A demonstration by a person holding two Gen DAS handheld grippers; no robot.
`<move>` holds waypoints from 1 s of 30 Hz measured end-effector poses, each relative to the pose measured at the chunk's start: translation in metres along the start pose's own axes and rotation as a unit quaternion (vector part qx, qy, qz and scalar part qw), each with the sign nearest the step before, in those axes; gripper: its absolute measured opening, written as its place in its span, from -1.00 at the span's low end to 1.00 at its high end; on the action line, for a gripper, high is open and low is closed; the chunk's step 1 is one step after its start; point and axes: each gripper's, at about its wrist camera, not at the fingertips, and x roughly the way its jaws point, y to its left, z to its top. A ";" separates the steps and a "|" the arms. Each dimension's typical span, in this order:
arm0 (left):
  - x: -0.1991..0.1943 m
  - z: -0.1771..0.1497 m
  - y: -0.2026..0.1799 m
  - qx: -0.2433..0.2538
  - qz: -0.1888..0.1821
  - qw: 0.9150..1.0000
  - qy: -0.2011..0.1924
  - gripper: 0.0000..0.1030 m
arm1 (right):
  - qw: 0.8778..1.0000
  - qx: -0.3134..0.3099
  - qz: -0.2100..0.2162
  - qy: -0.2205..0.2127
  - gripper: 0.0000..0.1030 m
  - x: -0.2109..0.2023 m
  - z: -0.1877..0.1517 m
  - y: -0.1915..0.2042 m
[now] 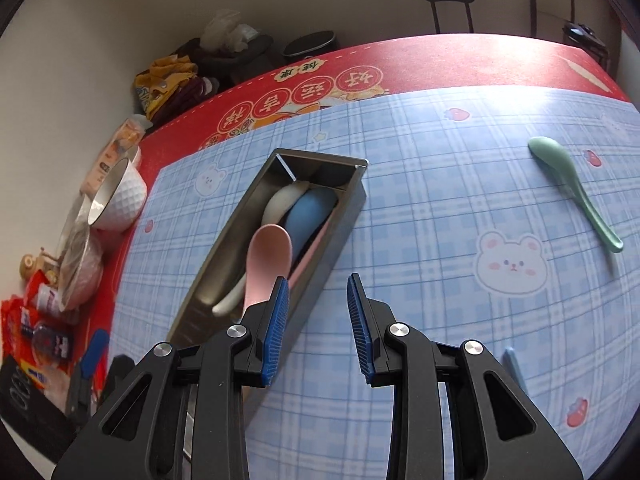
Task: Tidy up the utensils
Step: 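Grasp the second blue chopstick on the table with the left gripper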
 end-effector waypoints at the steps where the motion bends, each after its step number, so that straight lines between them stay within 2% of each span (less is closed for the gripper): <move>1: 0.000 0.000 -0.001 0.003 0.000 1.000 -0.002 0.88 | 1.000 -0.006 -0.001 -0.003 -0.41 -0.006 -0.005 -0.007; 7: -0.005 0.003 -0.013 0.020 0.024 0.999 -0.006 0.88 | 0.999 -0.029 -0.017 -0.018 -0.41 -0.038 -0.031 -0.050; 12: -0.020 0.007 -0.045 0.050 0.033 0.998 -0.007 0.88 | 0.999 -0.034 -0.027 -0.032 -0.41 -0.059 -0.044 -0.086; 17: -0.028 0.007 -0.093 0.072 0.008 0.997 0.006 0.88 | 0.997 -0.055 -0.043 -0.044 -0.41 -0.069 -0.059 -0.117; 22: -0.019 -0.008 -0.153 0.094 -0.032 0.994 0.051 0.87 | 0.995 -0.062 -0.053 -0.051 -0.41 -0.077 -0.075 -0.151; 23: -0.015 -0.013 -0.165 0.095 -0.041 0.993 0.063 0.83 | 0.995 -0.063 -0.054 -0.053 -0.41 -0.078 -0.077 -0.158; 25: -0.007 -0.023 -0.189 0.095 -0.064 0.989 0.094 0.60 | 0.994 -0.064 -0.060 -0.059 -0.41 -0.082 -0.081 -0.171; 27: 0.003 -0.034 -0.209 0.087 -0.089 0.984 0.130 0.27 | 0.994 -0.065 -0.064 -0.066 -0.41 -0.086 -0.083 -0.184; 28: 0.008 -0.039 -0.219 0.081 -0.103 0.980 0.148 0.19 | 0.993 -0.064 -0.064 -0.069 -0.41 -0.089 -0.084 -0.190; 30: 0.019 -0.049 -0.237 0.068 -0.129 0.972 0.183 -0.12 | 0.993 -0.063 -0.061 -0.076 -0.41 -0.092 -0.086 -0.200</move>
